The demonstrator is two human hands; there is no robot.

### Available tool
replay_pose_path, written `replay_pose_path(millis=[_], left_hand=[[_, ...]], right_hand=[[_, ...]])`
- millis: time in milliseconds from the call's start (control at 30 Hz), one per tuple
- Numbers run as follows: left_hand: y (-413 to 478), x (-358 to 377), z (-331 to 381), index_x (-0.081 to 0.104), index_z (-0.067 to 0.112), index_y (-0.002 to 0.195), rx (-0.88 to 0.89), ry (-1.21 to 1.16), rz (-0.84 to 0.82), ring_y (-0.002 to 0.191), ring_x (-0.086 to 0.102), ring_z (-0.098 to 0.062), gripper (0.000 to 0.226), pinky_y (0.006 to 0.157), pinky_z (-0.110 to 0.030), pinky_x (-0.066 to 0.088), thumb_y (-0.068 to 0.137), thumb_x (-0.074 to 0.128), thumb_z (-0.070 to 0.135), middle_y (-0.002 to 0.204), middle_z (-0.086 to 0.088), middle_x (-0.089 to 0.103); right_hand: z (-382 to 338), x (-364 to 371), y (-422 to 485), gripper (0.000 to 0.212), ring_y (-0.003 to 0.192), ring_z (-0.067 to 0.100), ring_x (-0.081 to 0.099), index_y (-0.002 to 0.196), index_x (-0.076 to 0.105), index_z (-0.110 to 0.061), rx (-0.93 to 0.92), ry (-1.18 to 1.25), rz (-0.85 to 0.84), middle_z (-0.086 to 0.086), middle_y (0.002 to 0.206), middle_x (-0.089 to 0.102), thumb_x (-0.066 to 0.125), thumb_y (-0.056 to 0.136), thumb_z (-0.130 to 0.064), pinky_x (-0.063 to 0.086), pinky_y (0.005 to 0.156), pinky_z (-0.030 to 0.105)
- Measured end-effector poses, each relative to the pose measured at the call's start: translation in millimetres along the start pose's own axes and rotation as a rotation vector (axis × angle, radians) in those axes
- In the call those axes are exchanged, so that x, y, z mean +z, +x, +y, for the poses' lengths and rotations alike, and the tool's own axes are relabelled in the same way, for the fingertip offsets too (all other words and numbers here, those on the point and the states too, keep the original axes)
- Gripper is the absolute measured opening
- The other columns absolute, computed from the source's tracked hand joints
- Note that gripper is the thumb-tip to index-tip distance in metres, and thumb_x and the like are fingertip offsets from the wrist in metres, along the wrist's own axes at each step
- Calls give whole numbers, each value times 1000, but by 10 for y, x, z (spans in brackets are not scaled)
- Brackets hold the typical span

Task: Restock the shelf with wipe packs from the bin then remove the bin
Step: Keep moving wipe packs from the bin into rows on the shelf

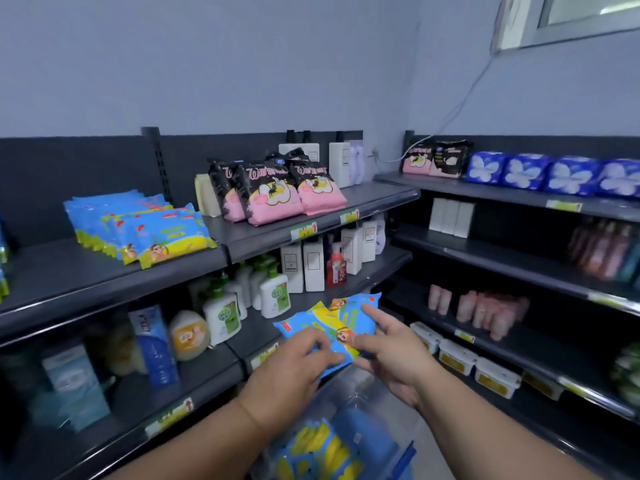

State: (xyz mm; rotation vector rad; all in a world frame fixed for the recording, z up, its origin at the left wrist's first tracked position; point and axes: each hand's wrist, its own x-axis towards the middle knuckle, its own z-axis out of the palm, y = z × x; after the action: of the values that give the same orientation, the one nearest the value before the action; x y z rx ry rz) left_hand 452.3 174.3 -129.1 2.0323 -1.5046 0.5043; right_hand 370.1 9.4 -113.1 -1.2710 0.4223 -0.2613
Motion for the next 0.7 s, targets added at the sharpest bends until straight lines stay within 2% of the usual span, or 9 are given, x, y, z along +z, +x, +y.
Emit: replay_pose_path(millis=[100, 167, 267, 333, 400, 433, 533, 600, 700], left_hand=[[-129, -245, 122, 68, 26, 107, 20, -109, -18, 91, 48, 2, 46, 82, -6, 36, 82, 54, 62, 106, 17, 44], [-210, -462, 164, 60, 34, 115, -205, -178, 104, 104, 44, 7, 61, 93, -4, 32, 71, 55, 75, 115, 23, 42], [-317, -768, 218, 49, 25, 128, -567, -207, 332, 115, 42, -2, 61, 100, -12, 31, 78, 67, 55, 121, 14, 43], [-358, -984, 229, 47, 25, 129, -744, -254, 336, 103, 53, -1, 56, 84, -7, 38, 81, 70, 42, 112, 18, 50], [-432, -1206, 210, 48, 33, 116, -814, -315, 328, 82, 56, 7, 46, 65, -2, 39, 79, 75, 35, 96, 23, 56], [-490, -1321, 157, 48, 34, 113, -837, -332, 355, 82, 57, 4, 47, 66, -5, 41, 76, 78, 32, 96, 20, 59], [-704, -1743, 21, 53, 26, 116, -859, -310, 450, 102, 60, -11, 57, 92, -29, 48, 68, 84, 24, 109, 12, 61], [-873, -2063, -94, 51, 20, 129, -853, -223, 473, 113, 57, -14, 74, 101, -37, 45, 63, 86, 26, 123, 8, 57], [-1194, -2553, -279, 45, 14, 137, -815, -114, 489, 120, 49, -10, 81, 105, -23, 35, 67, 84, 21, 132, 7, 50]], right_hand=[[-122, 145, -205, 76, 73, 11, 71, 146, 38, -18, -46, -11, -36, -2, 98, 73, 65, 81, 12, 53, 53, 24], [-185, 292, -293, 77, 81, 15, 71, 146, 36, -18, -78, 10, -67, -6, 95, 73, 64, 81, 12, 58, 63, 30], [-268, 610, -435, 79, 85, 15, 71, 147, 35, -19, -143, 13, -103, -6, 105, 71, 67, 81, 10, 58, 74, 35], [-293, 866, -518, 77, 81, 11, 70, 146, 37, -21, -197, -23, -126, -8, 110, 68, 69, 81, 7, 56, 68, 30], [-311, 1155, -603, 75, 75, 6, 68, 143, 40, -23, -257, -62, -154, -11, 110, 66, 70, 81, 5, 53, 61, 25], [-306, 1303, -622, 74, 72, 4, 67, 142, 42, -25, -289, -86, -169, -13, 109, 66, 71, 81, 5, 53, 59, 23], [-316, 1798, -733, 71, 75, 8, 65, 140, 44, -26, -392, -182, -212, -19, 108, 60, 73, 81, 1, 56, 60, 24], [-308, 2151, -795, 70, 78, 13, 65, 139, 46, -26, -435, -251, -261, -9, 119, 58, 75, 80, -2, 59, 64, 29], [-234, 2716, -853, 69, 97, 18, 66, 130, 50, -36, -465, -318, -306, 1, 128, 60, 82, 73, -12, 58, 81, 44]])
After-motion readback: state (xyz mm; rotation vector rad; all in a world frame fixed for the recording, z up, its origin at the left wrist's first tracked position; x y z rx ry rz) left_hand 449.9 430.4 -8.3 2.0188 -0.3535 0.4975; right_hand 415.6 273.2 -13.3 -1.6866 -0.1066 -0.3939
